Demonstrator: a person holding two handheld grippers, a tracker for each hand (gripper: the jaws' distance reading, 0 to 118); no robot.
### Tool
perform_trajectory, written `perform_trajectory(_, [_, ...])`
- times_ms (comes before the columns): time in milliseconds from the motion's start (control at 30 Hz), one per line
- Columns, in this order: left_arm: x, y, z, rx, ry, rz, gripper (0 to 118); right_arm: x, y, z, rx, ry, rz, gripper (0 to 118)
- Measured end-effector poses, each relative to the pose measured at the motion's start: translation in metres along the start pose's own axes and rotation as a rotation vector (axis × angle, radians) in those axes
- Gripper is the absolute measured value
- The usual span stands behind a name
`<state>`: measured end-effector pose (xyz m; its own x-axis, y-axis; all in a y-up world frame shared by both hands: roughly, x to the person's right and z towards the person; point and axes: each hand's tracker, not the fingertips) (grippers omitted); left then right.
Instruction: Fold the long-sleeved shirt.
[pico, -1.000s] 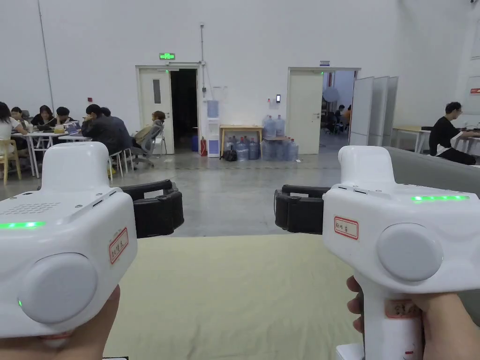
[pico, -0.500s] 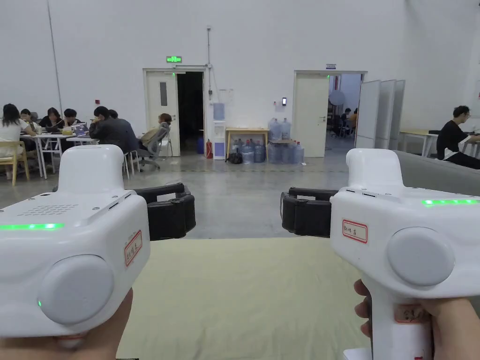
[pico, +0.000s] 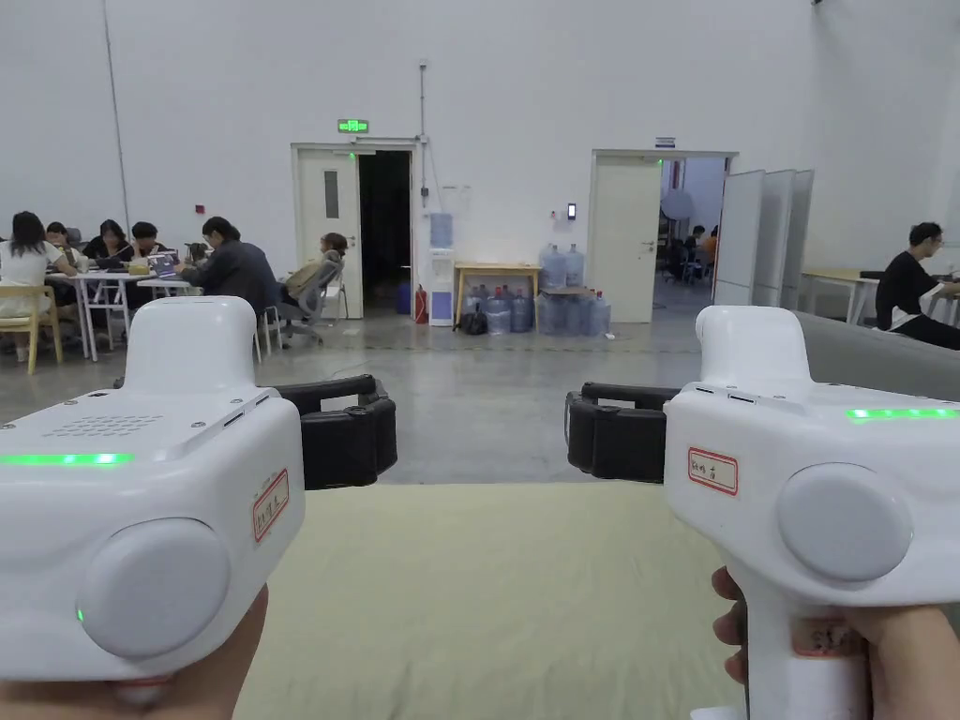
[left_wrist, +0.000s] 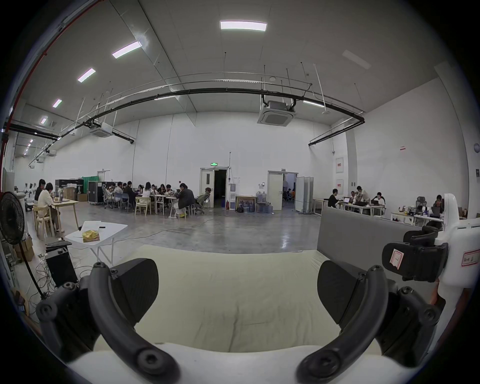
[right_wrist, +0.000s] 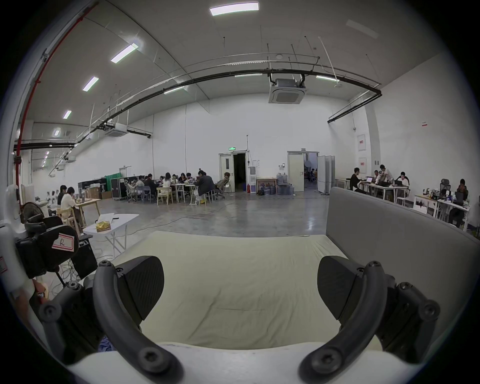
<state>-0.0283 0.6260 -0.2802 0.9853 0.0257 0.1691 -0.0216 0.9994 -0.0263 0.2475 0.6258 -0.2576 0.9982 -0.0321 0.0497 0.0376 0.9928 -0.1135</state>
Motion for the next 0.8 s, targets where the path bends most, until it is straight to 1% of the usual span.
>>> perform_trajectory(400, [0.0015,0.0000,-0.0014,-0.009,-0.009,-0.006,118,-0.0007,0.0011,-0.0003,0.008,0.007,0.006,118])
perform_trajectory(500, [0.0009,0.0015,-0.0010,-0.005,-0.012,-0.003,118,-0.0033,-0.0011,-0.0012,0.016,-0.019,0.028,118])
perform_trajectory(667, [0.0015,0.0021,-0.0007,-0.004,-0.010,-0.012,118,-0.0023,-0.0013,-0.0018,0.012,-0.002,0.011,118])
perform_trajectory(800, [0.0011,0.0011,-0.0013,-0.008,-0.009,-0.010,118,-0.0043,-0.0013,-0.0018,0.018,-0.023,0.023,118])
